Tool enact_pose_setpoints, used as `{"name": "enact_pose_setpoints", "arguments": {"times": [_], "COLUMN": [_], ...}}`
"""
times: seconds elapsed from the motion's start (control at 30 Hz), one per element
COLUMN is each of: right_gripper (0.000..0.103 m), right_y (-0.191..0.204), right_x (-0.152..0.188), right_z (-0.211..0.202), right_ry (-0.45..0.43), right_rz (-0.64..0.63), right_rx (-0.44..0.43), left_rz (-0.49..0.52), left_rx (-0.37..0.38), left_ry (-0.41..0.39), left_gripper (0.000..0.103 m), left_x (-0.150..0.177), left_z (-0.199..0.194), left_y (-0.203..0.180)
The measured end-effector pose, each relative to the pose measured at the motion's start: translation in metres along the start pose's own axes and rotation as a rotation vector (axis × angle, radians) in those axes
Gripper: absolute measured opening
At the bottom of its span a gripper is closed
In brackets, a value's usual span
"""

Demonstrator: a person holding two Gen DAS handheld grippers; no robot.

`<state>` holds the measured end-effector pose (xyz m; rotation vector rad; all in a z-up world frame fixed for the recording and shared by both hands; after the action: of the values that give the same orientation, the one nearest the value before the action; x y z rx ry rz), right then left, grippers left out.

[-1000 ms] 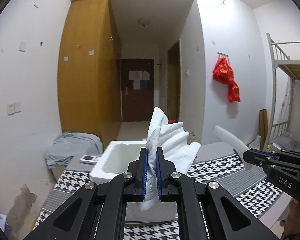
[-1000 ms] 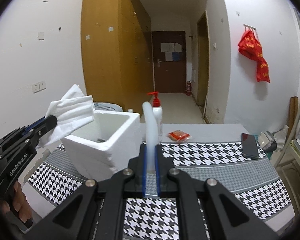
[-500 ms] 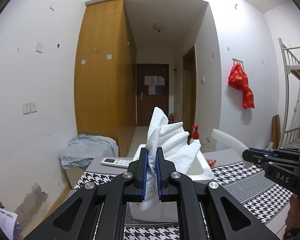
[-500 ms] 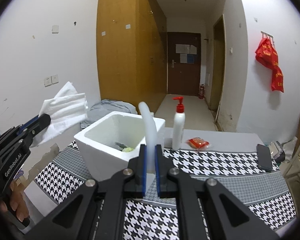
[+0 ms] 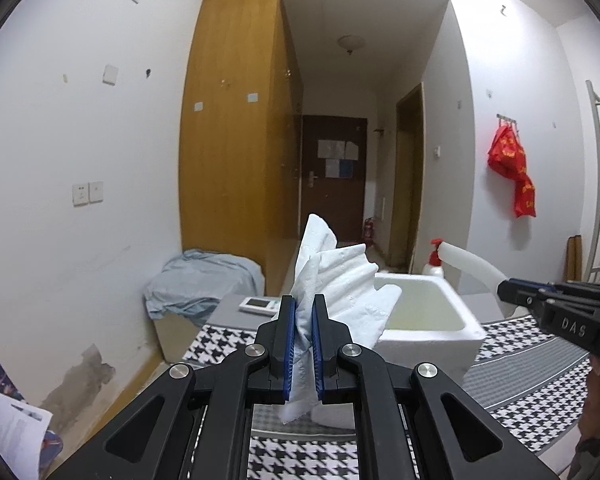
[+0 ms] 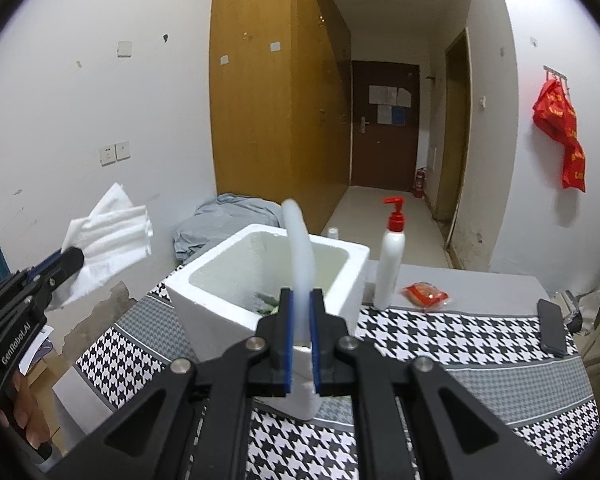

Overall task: Organize soft objects
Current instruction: 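Carry the tube in the right gripper over the foam box while the left carries the cloth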

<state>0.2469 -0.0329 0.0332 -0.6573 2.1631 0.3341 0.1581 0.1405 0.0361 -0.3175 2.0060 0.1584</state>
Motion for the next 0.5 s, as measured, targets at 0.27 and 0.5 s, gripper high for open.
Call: {"name": "enact_pose_setpoints", "arguments": {"times": [0.27, 0.5], "right_gripper": [0.010, 0.010], "right_y": [0.014, 0.023], "right_x": [-0.011, -0.019], "right_z": [0.017, 0.035], "right_ry": [0.016, 0.043], "right_rz": [-0.018, -0.026], "right_rx": [-0.017, -0.036], "left_rz": [-0.019, -0.033], "left_rx": [-0.020, -0.025], "left_ry": [0.020, 0.050], "left_gripper": [0.008, 0.008], "left_x": [0.008, 0.018], "left_z": [0.009, 0.018], "left_y": [0.022, 0.035]}}
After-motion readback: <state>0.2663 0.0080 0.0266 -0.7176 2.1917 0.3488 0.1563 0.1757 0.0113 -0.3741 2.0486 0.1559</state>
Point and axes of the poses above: each gripper's, at about its wrist camera, not at the fingertips, and z roughly the way its jaws point, y to its left, x to its underside, the point moved 5 cm from there along z, roughly the way its jaws point, and after that the axes turned 12 degrees about y, right-handed, at the moved point
